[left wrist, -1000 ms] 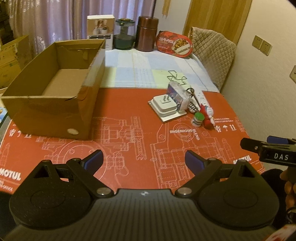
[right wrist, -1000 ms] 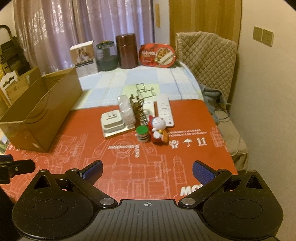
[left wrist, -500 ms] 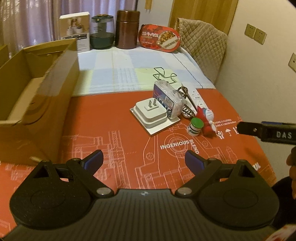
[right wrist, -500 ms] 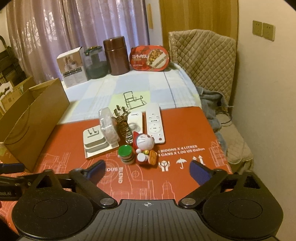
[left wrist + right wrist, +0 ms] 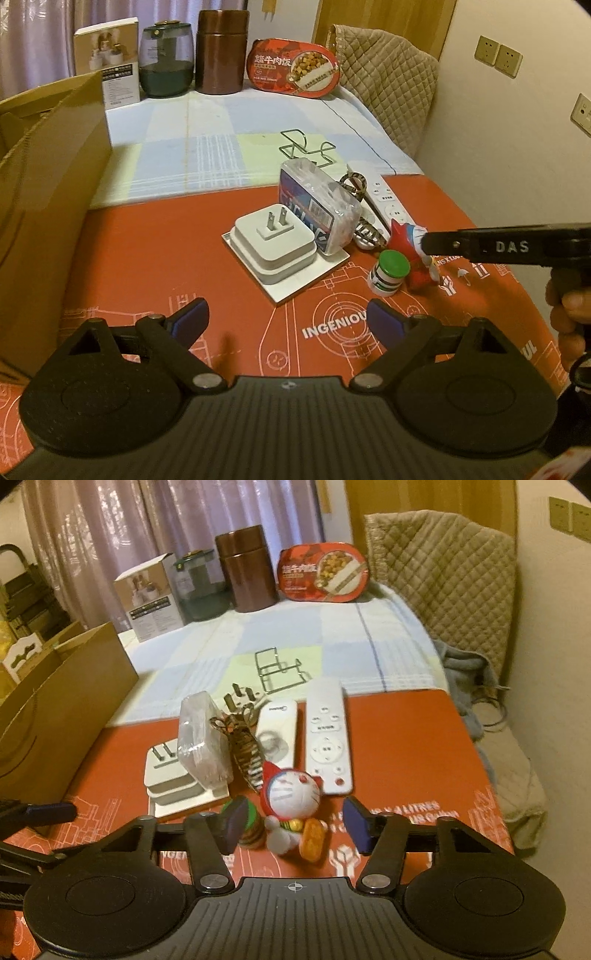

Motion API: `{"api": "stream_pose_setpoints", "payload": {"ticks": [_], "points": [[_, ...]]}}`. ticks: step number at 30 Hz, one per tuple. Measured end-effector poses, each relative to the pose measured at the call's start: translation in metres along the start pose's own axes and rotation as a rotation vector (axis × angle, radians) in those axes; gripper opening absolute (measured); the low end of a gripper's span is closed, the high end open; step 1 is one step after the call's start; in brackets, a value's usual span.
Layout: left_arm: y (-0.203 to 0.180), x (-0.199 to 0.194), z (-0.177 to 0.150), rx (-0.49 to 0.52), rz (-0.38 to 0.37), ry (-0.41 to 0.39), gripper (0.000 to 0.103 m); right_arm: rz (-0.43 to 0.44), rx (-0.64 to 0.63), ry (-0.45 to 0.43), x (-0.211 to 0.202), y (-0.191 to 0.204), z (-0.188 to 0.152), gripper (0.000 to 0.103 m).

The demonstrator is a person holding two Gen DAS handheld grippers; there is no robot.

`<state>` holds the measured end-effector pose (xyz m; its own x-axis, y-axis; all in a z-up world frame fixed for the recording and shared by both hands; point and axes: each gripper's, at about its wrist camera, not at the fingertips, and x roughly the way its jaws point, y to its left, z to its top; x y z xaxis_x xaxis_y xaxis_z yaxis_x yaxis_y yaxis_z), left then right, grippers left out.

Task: Organize rigid objects
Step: 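Grasp the green-capped jar with the left tool while the right tool grasps the Doraemon figure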

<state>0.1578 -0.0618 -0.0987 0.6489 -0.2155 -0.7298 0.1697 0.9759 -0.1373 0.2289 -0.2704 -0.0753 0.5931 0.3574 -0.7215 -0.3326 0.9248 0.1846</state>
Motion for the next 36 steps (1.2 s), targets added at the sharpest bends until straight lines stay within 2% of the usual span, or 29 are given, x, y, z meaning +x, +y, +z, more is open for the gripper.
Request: {"api": "stream_pose_setpoints", "payload": {"ticks": [4, 12, 18, 20, 22, 23, 25, 27, 30, 34, 36], "points": [[0.000, 0.010, 0.001, 0.002, -0.006, -0.001, 0.087, -0.003, -0.004, 0.022, 0.016, -0.003, 0.002, 0.046], [-0.002, 0.019, -0.001, 0.000, -0.032, -0.003, 0.087, 0.012, 0.006, 0.074, 0.040, -0.007, 0.003, 0.045], [-0.011, 0.027, 0.000, 0.038, -0.076, -0.009, 0.081, 0.022, 0.051, 0.070, 0.034, -0.014, 0.001, 0.041], [-0.019, 0.031, 0.002, 0.072, -0.103, -0.011, 0.077, 0.027, 0.072, 0.061, 0.027, -0.017, -0.001, 0.041], [-0.028, 0.037, 0.002, 0.113, -0.123, -0.011, 0.066, 0.026, 0.091, 0.049, 0.019, -0.020, -0.004, 0.041], [-0.032, 0.040, 0.003, 0.134, -0.133, -0.012, 0.064, 0.019, 0.102, 0.043, 0.015, -0.020, -0.005, 0.041], [-0.041, 0.047, 0.004, 0.172, -0.148, -0.022, 0.051, 0.002, 0.120, 0.030, 0.009, -0.023, -0.008, 0.041], [-0.050, 0.053, 0.004, 0.201, -0.155, -0.033, 0.043, -0.004, 0.145, 0.021, 0.004, -0.027, -0.009, 0.041], [-0.061, 0.062, 0.005, 0.238, -0.157, -0.055, 0.039, -0.010, 0.178, 0.006, -0.001, -0.032, -0.009, 0.041], [-0.070, 0.073, 0.010, 0.262, -0.153, -0.059, 0.026, -0.020, 0.190, 0.007, -0.002, -0.033, -0.009, 0.041], [-0.071, 0.074, 0.012, 0.263, -0.146, -0.056, 0.025, -0.023, 0.192, 0.004, -0.002, -0.035, -0.009, 0.041]]}}
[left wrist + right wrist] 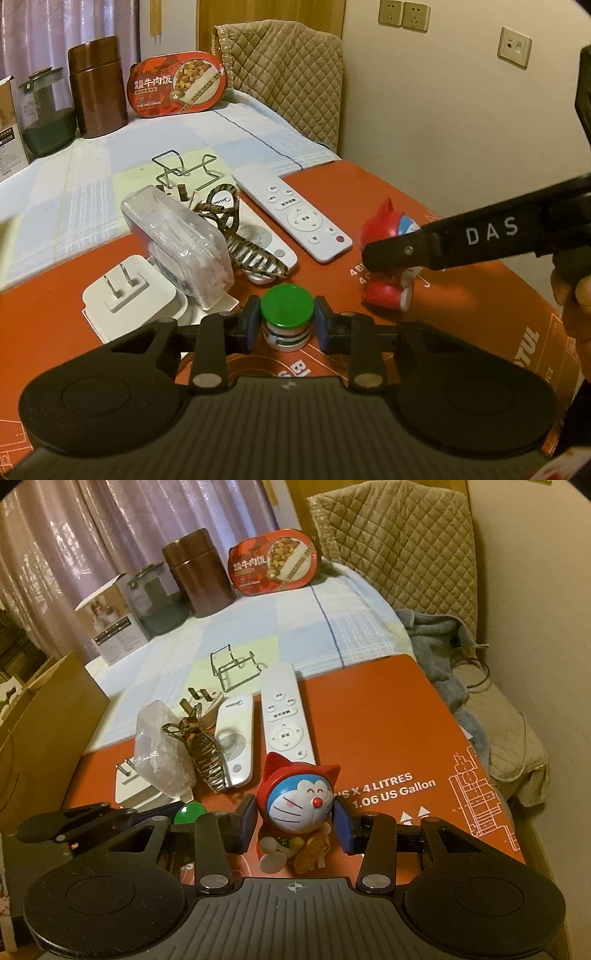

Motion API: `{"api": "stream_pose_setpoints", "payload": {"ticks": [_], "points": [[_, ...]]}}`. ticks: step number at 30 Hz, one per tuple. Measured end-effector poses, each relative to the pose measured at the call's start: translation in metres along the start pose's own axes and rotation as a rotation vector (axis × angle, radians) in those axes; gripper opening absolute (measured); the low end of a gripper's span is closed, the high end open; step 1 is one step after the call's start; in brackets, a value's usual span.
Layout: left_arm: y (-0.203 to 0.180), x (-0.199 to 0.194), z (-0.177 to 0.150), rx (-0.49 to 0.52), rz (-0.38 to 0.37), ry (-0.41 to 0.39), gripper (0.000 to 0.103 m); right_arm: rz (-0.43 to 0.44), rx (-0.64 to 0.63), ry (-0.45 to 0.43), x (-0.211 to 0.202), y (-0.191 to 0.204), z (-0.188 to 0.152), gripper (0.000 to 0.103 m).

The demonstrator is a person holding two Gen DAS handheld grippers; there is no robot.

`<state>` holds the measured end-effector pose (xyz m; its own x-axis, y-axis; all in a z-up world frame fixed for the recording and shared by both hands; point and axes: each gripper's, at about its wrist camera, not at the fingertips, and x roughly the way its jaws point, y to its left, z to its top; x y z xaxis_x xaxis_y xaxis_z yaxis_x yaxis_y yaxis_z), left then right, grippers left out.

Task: Organize rigid objects
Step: 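Grasp the green-capped jar with the left tool while the right tool grasps the Doraemon figure, then carry the jar and figure into the cardboard box and release both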

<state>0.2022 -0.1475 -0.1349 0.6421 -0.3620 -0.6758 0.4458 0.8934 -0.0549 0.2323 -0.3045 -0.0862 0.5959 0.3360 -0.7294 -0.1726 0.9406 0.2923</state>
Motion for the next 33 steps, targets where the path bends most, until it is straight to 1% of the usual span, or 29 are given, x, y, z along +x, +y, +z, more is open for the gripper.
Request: {"api": "stream_pose_setpoints", "payload": {"ticks": [3, 8, 12, 16, 21, 24, 29, 33], "points": [[0.003, -0.010, -0.001, -0.021, 0.008, 0.000, 0.025, -0.005, -0.003, -0.013, -0.002, 0.000, 0.000, 0.041], [0.011, -0.042, -0.003, -0.063, 0.035, -0.003, 0.025, 0.012, -0.041, -0.044, -0.010, 0.009, -0.001, 0.041], [0.022, -0.078, 0.000, -0.100, 0.067, -0.029, 0.025, 0.033, -0.095, -0.077, -0.026, 0.029, -0.005, 0.040], [0.036, -0.118, 0.006, -0.131, 0.095, -0.060, 0.025, 0.058, -0.142, -0.092, -0.044, 0.055, -0.008, 0.041], [0.063, -0.171, 0.018, -0.174, 0.131, -0.104, 0.025, 0.128, -0.222, -0.118, -0.068, 0.105, 0.000, 0.041], [0.087, -0.202, 0.023, -0.206, 0.163, -0.131, 0.025, 0.187, -0.259, -0.132, -0.075, 0.140, 0.009, 0.041], [0.135, -0.253, 0.026, -0.221, 0.280, -0.149, 0.025, 0.306, -0.327, -0.145, -0.079, 0.208, 0.023, 0.041], [0.180, -0.279, 0.017, -0.249, 0.372, -0.130, 0.025, 0.387, -0.380, -0.117, -0.062, 0.264, 0.027, 0.041]]}}
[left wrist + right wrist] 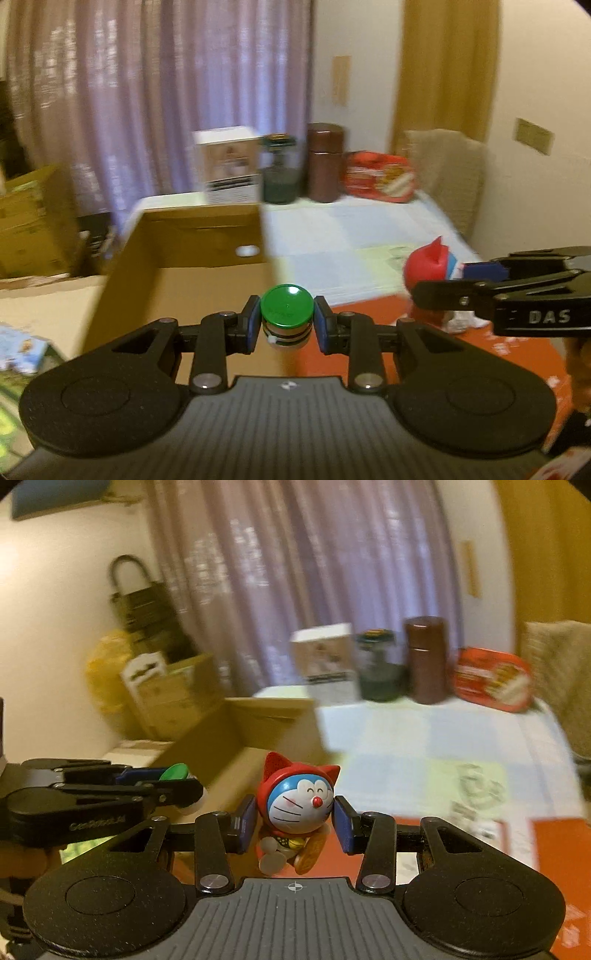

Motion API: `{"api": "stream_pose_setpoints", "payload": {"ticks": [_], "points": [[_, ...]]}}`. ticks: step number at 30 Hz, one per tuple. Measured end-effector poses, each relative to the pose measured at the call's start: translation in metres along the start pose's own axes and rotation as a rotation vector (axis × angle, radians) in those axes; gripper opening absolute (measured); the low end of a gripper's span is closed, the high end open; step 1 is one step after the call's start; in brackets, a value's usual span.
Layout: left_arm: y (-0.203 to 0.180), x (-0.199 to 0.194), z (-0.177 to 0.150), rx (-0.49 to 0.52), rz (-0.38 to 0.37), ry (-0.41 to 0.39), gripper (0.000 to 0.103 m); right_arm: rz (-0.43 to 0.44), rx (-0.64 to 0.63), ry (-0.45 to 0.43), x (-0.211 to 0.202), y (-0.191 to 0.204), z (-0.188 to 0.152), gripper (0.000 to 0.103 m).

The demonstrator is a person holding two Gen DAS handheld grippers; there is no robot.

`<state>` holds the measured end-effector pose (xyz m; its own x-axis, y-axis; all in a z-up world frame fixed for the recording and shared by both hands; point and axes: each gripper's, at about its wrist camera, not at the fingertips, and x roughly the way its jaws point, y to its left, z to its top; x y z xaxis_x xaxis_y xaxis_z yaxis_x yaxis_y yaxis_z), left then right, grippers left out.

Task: Organize rigid objects
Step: 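Carry the jar and figure into the cardboard box and release both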

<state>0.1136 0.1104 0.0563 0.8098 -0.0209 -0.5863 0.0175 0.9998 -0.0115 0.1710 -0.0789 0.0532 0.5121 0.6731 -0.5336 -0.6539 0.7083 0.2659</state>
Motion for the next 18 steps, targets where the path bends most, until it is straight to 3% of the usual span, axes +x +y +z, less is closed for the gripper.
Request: {"api": "stream_pose_setpoints", "payload": {"ticks": [8, 18], "points": [[0.091, 0.007, -0.011, -0.064, 0.108, 0.028, 0.025, 0.111, -0.097, 0.064, 0.080, 0.065, 0.015, 0.041], [0.117, 0.037, -0.032, -0.099, 0.095, 0.061, 0.025, 0.094, -0.132, 0.160, 0.143, 0.078, -0.004, 0.041]]}}
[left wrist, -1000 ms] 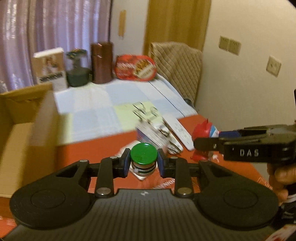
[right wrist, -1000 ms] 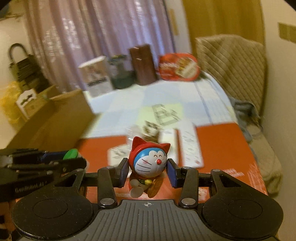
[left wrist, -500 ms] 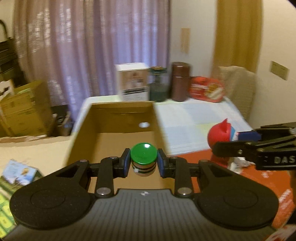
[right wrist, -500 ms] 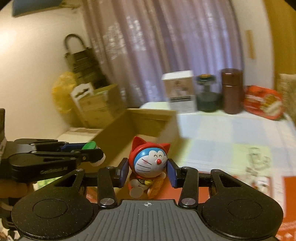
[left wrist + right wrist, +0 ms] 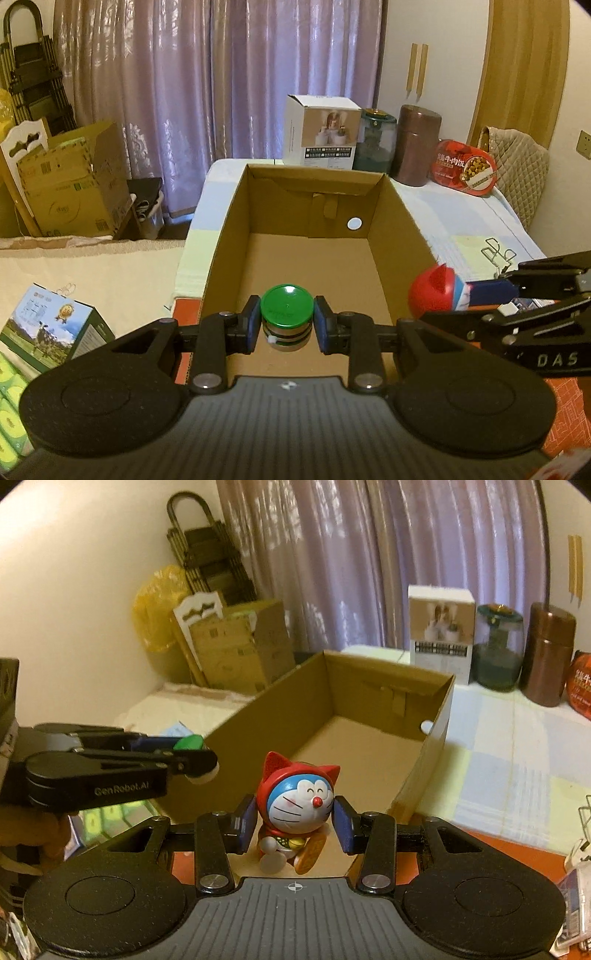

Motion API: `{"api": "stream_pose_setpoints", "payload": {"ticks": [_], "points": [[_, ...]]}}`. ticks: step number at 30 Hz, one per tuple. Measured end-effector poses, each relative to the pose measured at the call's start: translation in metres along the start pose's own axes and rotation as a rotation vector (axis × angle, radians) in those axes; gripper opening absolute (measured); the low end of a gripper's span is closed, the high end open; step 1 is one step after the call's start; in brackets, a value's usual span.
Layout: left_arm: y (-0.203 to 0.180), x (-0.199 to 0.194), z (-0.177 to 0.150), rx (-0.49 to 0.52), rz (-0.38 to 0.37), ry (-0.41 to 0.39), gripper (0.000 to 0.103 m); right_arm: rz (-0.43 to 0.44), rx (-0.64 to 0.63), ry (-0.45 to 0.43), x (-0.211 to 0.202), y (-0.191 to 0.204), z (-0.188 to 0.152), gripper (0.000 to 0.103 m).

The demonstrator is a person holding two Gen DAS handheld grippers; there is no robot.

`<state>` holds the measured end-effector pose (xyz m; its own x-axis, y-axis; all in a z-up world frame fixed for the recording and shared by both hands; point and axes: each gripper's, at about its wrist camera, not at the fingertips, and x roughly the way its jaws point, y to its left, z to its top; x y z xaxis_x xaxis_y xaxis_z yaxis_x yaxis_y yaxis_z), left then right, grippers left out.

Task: Organize rigid objects
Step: 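Carry the jar and figure into the cardboard box and release both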

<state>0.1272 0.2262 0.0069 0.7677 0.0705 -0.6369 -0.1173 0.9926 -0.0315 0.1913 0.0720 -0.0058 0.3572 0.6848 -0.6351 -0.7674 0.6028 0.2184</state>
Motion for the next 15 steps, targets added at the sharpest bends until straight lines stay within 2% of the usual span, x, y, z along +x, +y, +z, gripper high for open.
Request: {"api": "stream_pose_setpoints", "payload": {"ticks": [15], "points": [[0.005, 0.023, -0.015, -0.024, -0.019, 0.029, 0.025, -0.024, -0.040, 0.044, 0.018, 0.005, -0.012, 0.041]]}}
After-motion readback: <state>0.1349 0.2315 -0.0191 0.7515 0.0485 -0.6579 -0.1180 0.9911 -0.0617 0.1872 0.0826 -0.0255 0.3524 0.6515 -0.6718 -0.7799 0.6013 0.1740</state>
